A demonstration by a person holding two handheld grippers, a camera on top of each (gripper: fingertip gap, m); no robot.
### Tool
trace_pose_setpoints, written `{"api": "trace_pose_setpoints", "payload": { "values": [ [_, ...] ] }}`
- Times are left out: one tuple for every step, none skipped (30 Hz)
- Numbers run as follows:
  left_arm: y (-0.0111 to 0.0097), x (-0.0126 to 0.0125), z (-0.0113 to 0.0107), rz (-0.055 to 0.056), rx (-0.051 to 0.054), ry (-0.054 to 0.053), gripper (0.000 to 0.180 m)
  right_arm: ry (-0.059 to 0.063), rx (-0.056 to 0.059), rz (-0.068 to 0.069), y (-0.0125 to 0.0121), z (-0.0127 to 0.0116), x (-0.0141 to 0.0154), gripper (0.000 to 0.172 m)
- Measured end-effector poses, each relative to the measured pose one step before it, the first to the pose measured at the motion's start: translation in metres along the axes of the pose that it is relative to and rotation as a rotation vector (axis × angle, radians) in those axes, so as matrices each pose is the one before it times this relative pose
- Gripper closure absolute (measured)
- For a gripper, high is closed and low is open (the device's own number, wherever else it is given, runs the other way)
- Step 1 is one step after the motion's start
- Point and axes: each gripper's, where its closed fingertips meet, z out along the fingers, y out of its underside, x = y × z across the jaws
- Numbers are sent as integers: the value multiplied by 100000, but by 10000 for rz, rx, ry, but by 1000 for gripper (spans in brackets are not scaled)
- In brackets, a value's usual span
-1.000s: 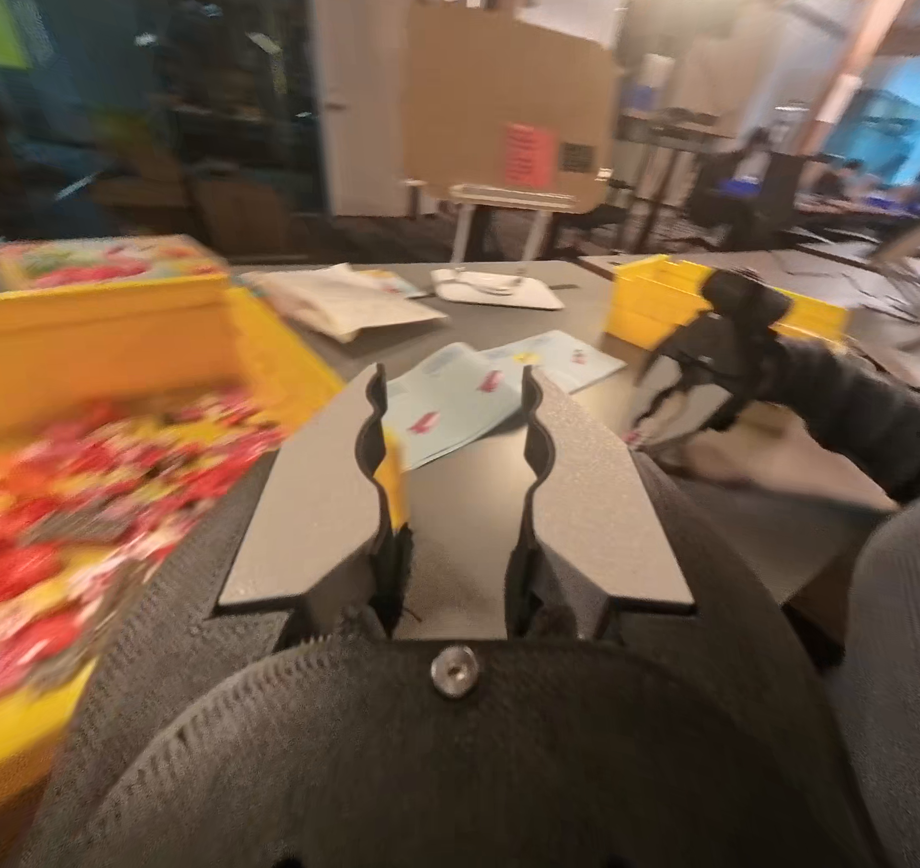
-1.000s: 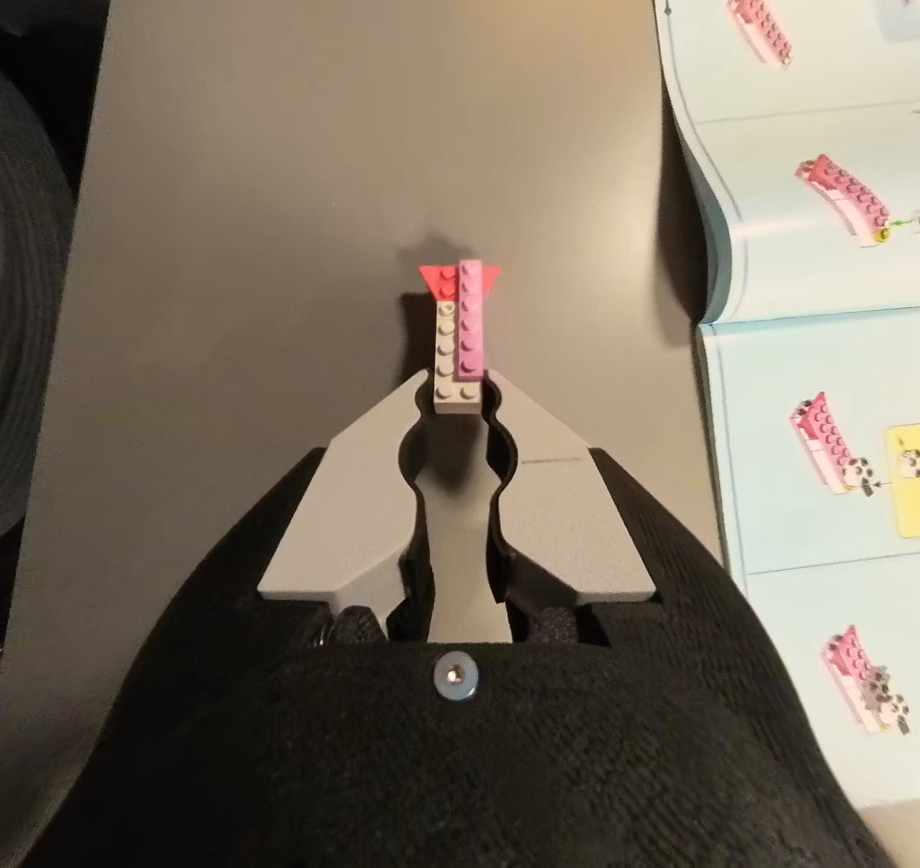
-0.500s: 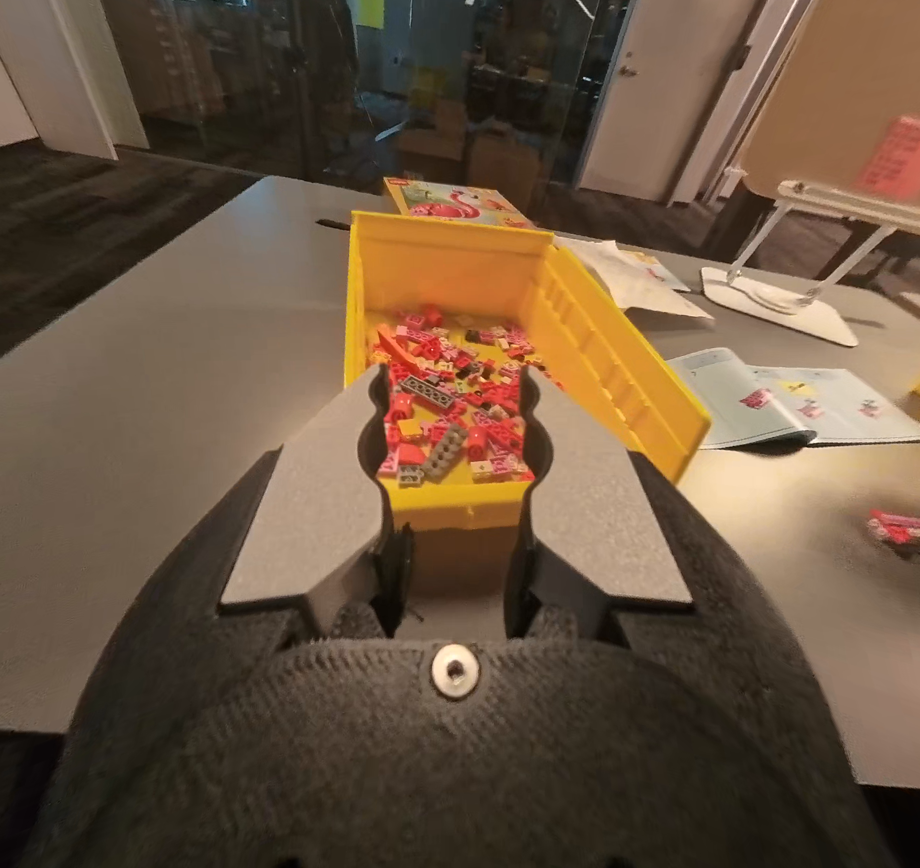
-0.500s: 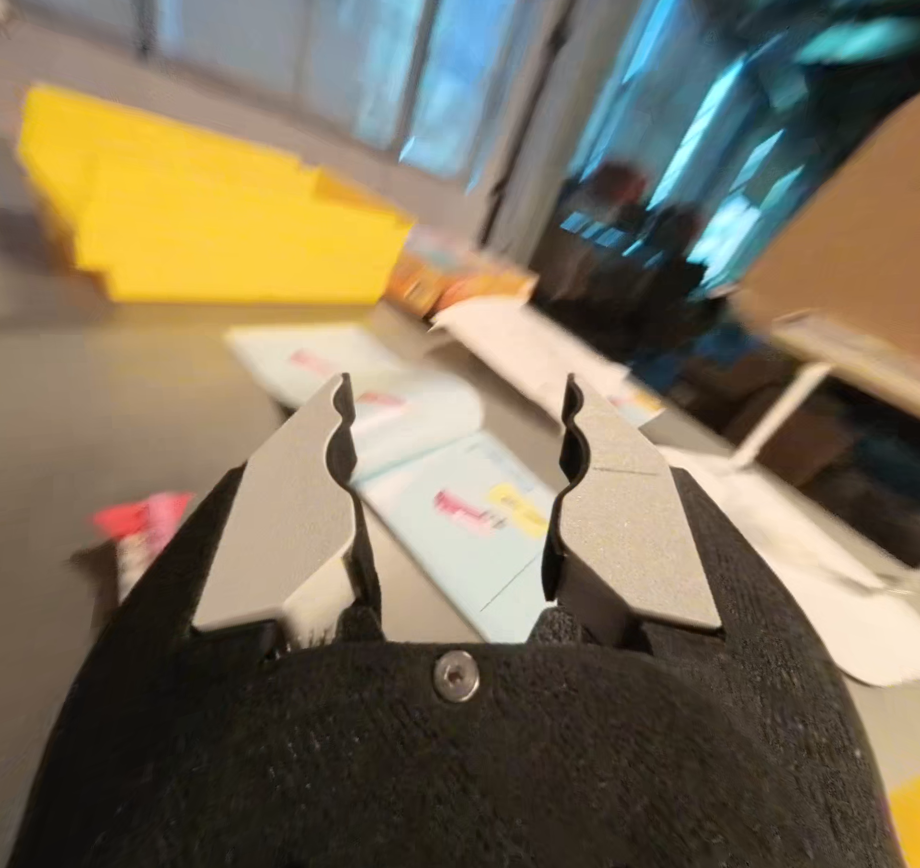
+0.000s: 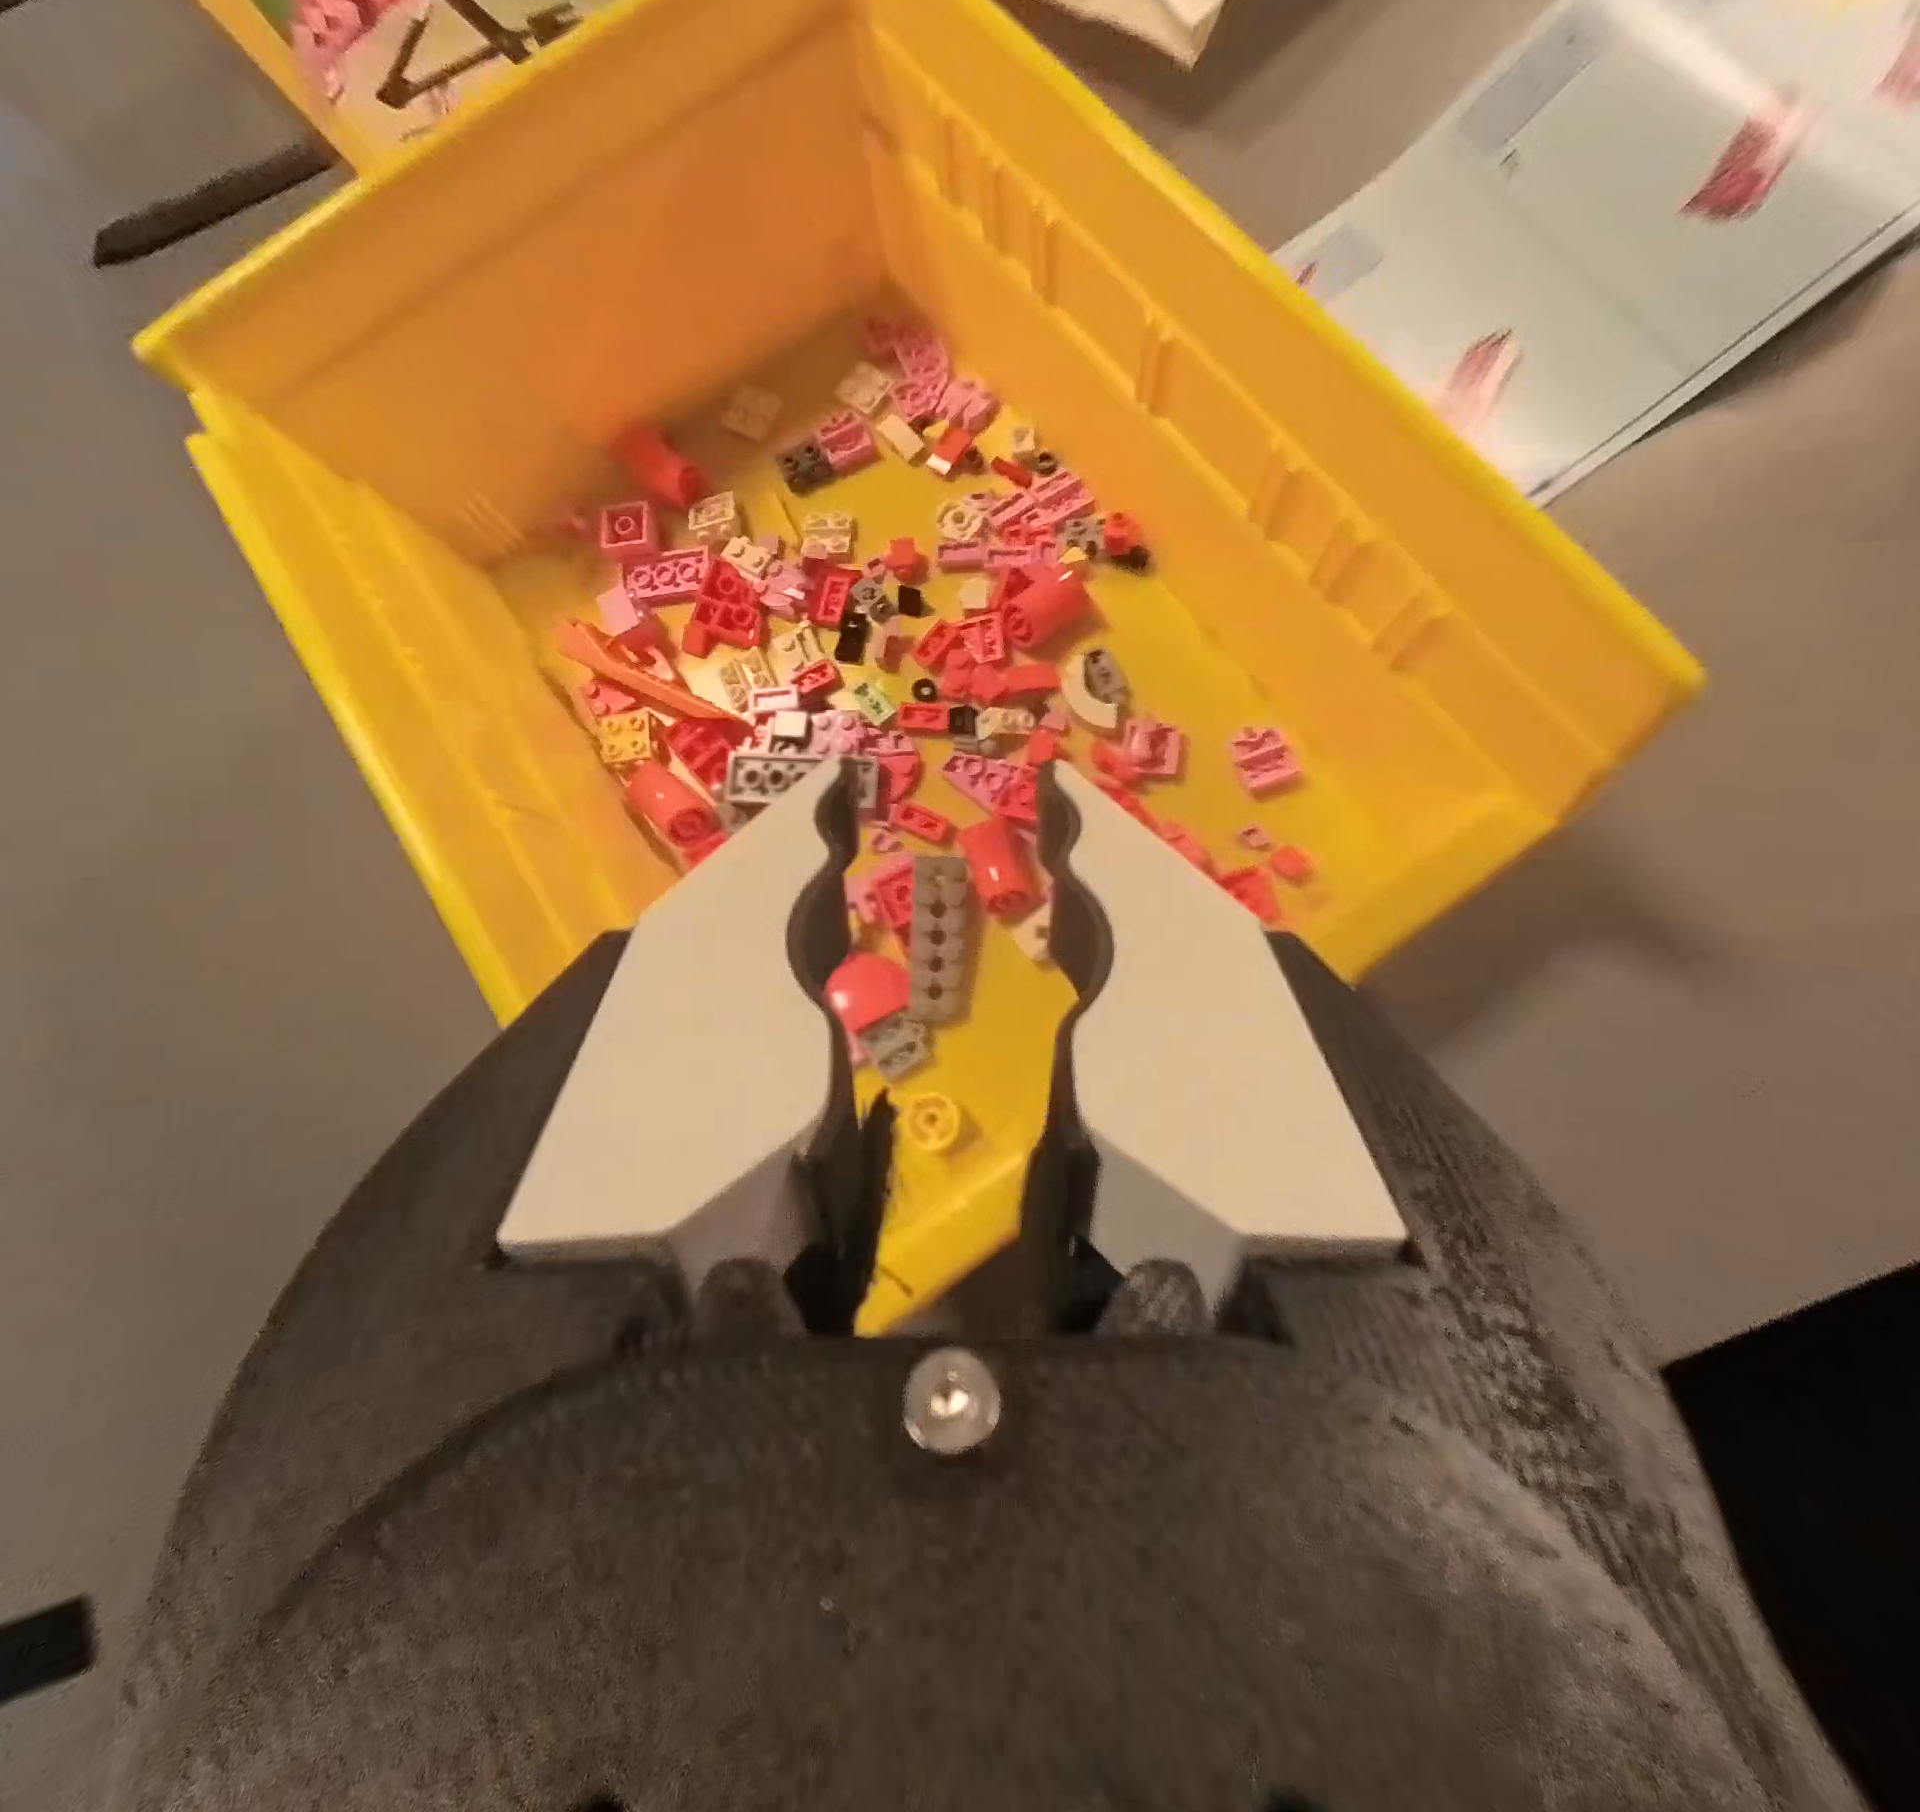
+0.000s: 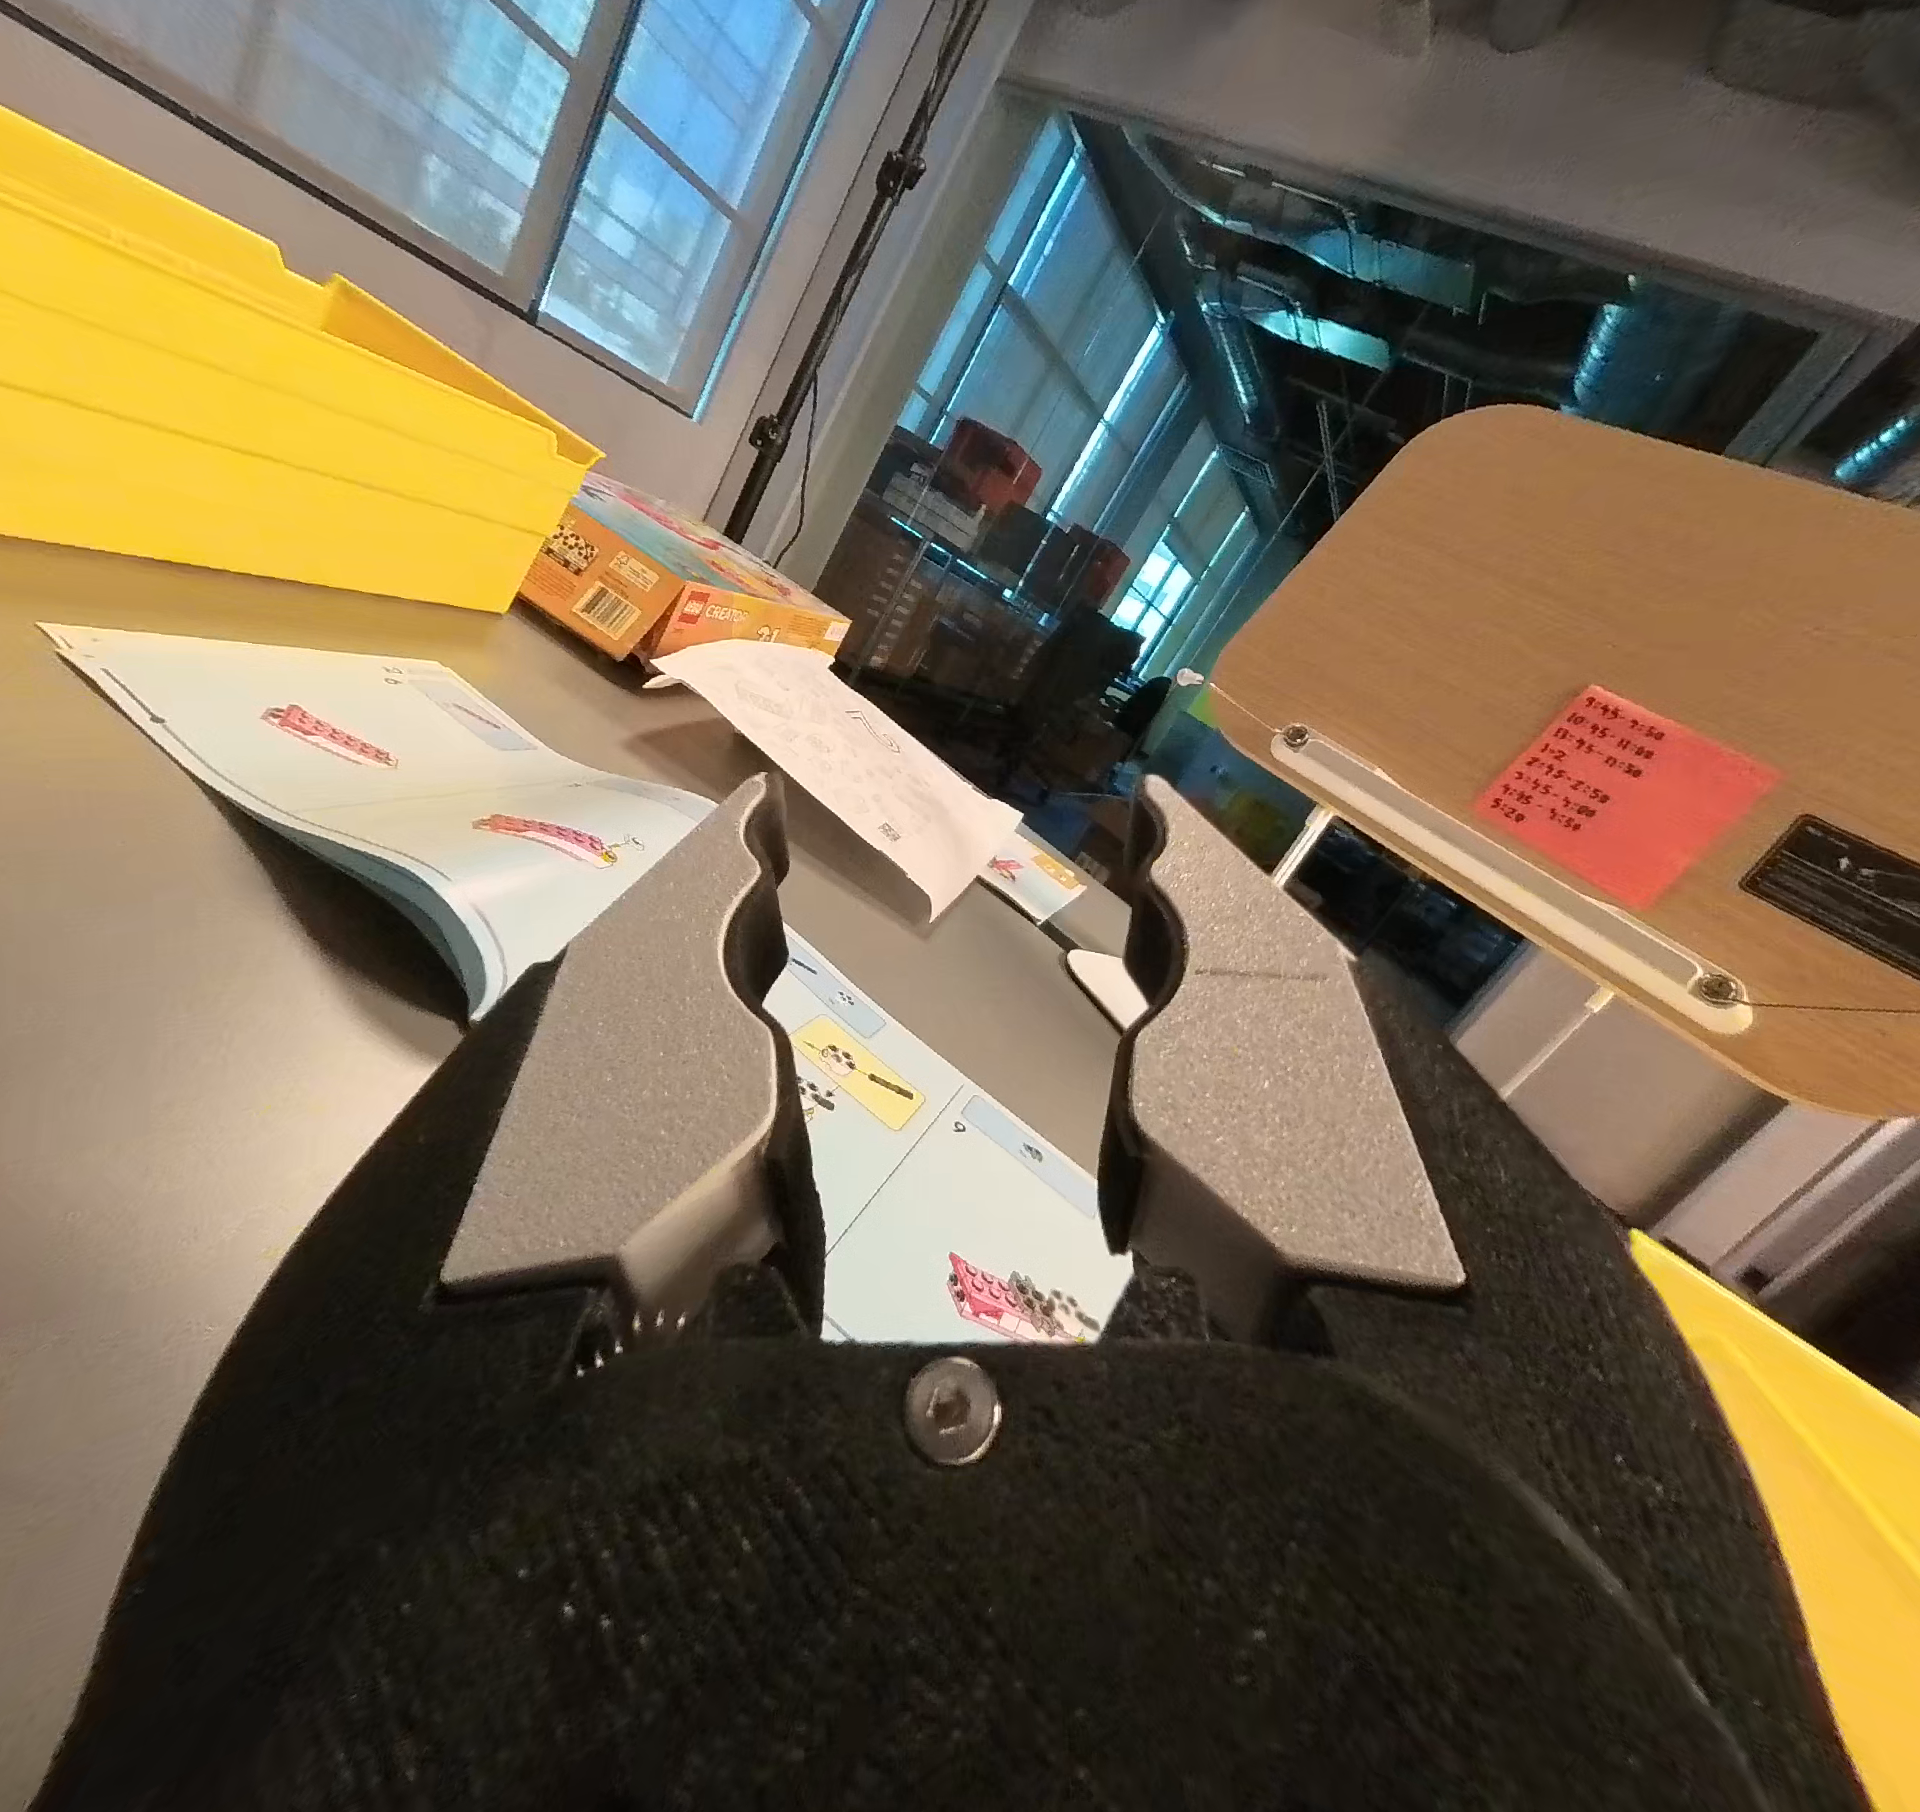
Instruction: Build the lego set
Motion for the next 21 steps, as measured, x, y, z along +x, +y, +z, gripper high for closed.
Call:
{"api": "trace_pose_setpoints", "payload": {
  "values": [
    [-129,-319,568,251,-243,-57,147,12,-2,16,17,-21,37,108],
    [-190,-277,540,171,-175,-5,147,7,-11,-3,28,-15,15,109],
    [-201,-71,536,126,-161,153,147,10,-26,-21,54,4,9,110],
    [-183,80,533,122,-154,254,147,24,-39,-51,50,-16,17,111],
    [-225,-21,516,92,-119,201,147,59,-42,-116,9,-45,51,114],
    [-196,-552,475,-81,-127,-136,150,121,-22,-273,-77,-129,103,121],
    [-93,-795,398,-74,-196,-302,152,182,33,-422,-166,-138,145,128],
    [-135,-773,265,59,-138,-313,153,162,50,-436,-154,-107,43,132],
    [-335,-843,146,29,11,-329,154,47,20,-325,-123,-49,-118,134],
    [-480,-782,100,-94,103,-218,155,-52,8,-165,-104,-14,-239,136],
    [-594,-465,115,-210,144,65,156,-107,-7,-77,-36,28,-273,136],
    [-619,-121,204,-278,110,344,156,-56,-41,-71,45,33,-158,136],
    [-612,96,305,-241,74,502,155,29,-43,-87,78,-8,22,137],
    [-546,-31,386,-217,22,387,155,52,-22,-104,47,-52,70,138],
    [-382,-262,479,-130,-97,213,154,17,-9,-111,31,-54,17,139],
    [-228,-491,537,13,-190,10,154,-19,-15,-67,42,-19,-44,139],
    [-66,-768,606,39,-279,-207,154,-43,-6,-10,-3,0,-97,139],
    [7,-752,638,-6,-332,-210,154,-65,8,-5,-17,21,-144,140],
    [-21,-622,632,-41,-317,-135,152,-83,-12,-22,34,33,-171,140],
    [-63,-543,581,-120,-304,-64,152,-68,-28,-20,47,52,-153,141],
    [-185,-337,510,-153,-216,75,151,-41,-6,-22,-15,24,-104,141]
  ]
}}
